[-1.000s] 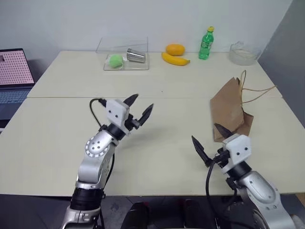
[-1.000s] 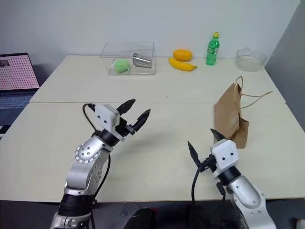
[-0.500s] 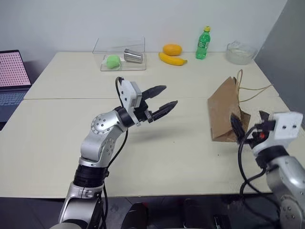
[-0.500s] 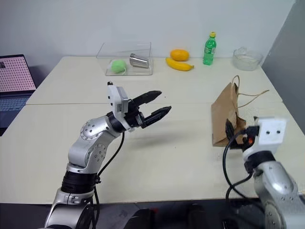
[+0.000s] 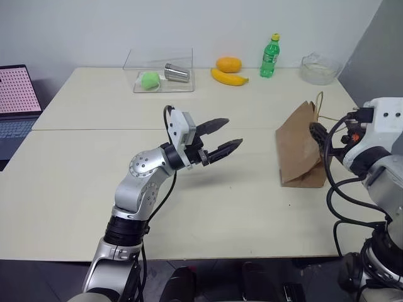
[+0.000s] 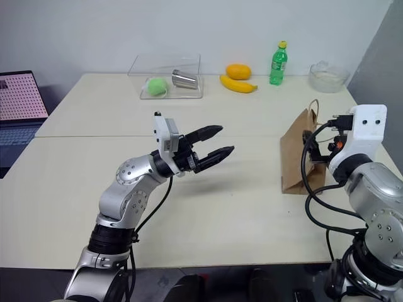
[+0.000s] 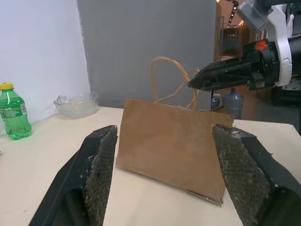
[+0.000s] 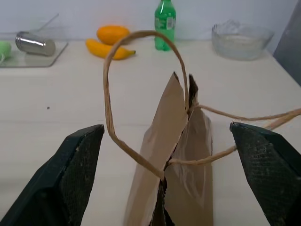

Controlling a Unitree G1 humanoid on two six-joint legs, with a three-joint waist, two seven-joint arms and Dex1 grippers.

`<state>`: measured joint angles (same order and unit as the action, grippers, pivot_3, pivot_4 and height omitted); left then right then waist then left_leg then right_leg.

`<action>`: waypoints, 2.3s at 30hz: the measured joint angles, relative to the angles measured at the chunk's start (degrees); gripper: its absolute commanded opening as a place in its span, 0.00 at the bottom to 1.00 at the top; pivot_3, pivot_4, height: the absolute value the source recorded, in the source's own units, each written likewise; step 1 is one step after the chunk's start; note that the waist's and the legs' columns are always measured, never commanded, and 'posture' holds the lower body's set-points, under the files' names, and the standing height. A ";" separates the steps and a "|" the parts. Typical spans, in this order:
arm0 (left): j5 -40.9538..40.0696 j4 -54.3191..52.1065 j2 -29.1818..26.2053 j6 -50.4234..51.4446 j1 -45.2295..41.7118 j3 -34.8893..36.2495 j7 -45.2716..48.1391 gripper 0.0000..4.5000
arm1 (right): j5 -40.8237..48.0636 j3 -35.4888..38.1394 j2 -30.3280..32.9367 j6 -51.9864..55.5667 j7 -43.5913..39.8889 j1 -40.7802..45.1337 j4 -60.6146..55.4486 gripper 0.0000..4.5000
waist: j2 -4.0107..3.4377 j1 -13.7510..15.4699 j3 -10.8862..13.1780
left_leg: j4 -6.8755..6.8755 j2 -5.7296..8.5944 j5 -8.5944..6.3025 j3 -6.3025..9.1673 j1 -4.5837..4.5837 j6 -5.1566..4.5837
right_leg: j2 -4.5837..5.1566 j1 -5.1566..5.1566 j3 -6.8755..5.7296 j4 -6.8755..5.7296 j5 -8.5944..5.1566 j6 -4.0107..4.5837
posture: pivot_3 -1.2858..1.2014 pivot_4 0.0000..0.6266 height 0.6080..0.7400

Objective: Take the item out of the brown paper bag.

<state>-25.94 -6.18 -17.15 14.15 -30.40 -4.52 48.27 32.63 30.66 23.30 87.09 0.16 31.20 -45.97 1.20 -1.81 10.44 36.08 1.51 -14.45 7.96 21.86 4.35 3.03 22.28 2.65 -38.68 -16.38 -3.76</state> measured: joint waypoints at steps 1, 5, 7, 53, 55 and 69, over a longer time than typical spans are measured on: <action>0.01 0.00 0.00 -0.07 0.00 0.01 -0.01 0.75 | 0.01 0.55 -0.62 1.47 -0.09 1.04 -0.09 1.00 | 0.00 -0.01 0.00 | 0.00 0.00 0.00 0.00 0.00 0.00 | 0.00 0.00 0.00 -0.01 0.00 0.00 | 0.52 0.24 1.00; 0.05 0.01 0.04 -0.75 0.01 -0.01 0.00 0.75 | 0.25 2.61 -2.86 4.64 -0.23 2.65 -3.13 1.00 | 0.00 0.01 0.00 | 0.00 0.00 0.00 0.02 0.00 0.00 | 0.00 0.01 -0.02 -0.03 0.00 0.00 | 0.52 0.24 1.00; 0.08 0.03 0.09 -0.97 0.01 -0.04 0.00 0.75 | 0.24 3.07 -3.68 4.90 -0.13 1.33 -5.73 1.00 | 0.00 0.01 0.00 | 0.00 0.00 0.00 0.02 0.01 0.00 | 0.00 0.00 -0.02 -0.02 0.00 0.00 | 0.52 0.24 1.00; 1.86 3.83 1.19 -3.51 -2.43 -1.28 2.39 0.76 | -10.18 -2.61 4.64 -5.45 -6.17 10.84 18.97 0.01 | -0.14 -0.08 0.08 | 0.00 0.02 0.00 -0.04 0.02 0.00 | 0.01 0.04 0.02 -0.01 0.00 0.00 | 0.52 0.24 1.00; 1.81 3.82 1.15 -3.45 -2.54 -1.18 2.38 0.76 | -9.28 -3.06 6.56 -5.35 -7.90 11.80 20.63 0.01 | -0.15 -0.08 0.09 | -0.01 0.02 0.00 -0.03 0.03 0.00 | 0.01 0.04 0.01 0.01 0.00 0.00 | 0.52 0.24 1.00; -9.87 -11.79 -3.06 12.98 7.35 6.77 -5.30 0.76 | -25.36 -40.64 34.37 -51.53 -43.02 26.62 47.63 0.01 | -0.47 -1.67 0.42 | -0.15 -0.10 -0.02 -0.14 0.15 0.00 | 0.02 0.06 -0.01 0.52 0.00 -0.02 | 0.52 0.24 1.00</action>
<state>-35.82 -17.97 -20.21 27.13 -23.05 2.25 42.97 7.26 -9.98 57.67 35.56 -42.86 57.83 1.66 0.72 -3.48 10.86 35.92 1.41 -14.47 7.82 22.02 4.35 3.05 22.34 2.64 -38.16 -16.38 -3.77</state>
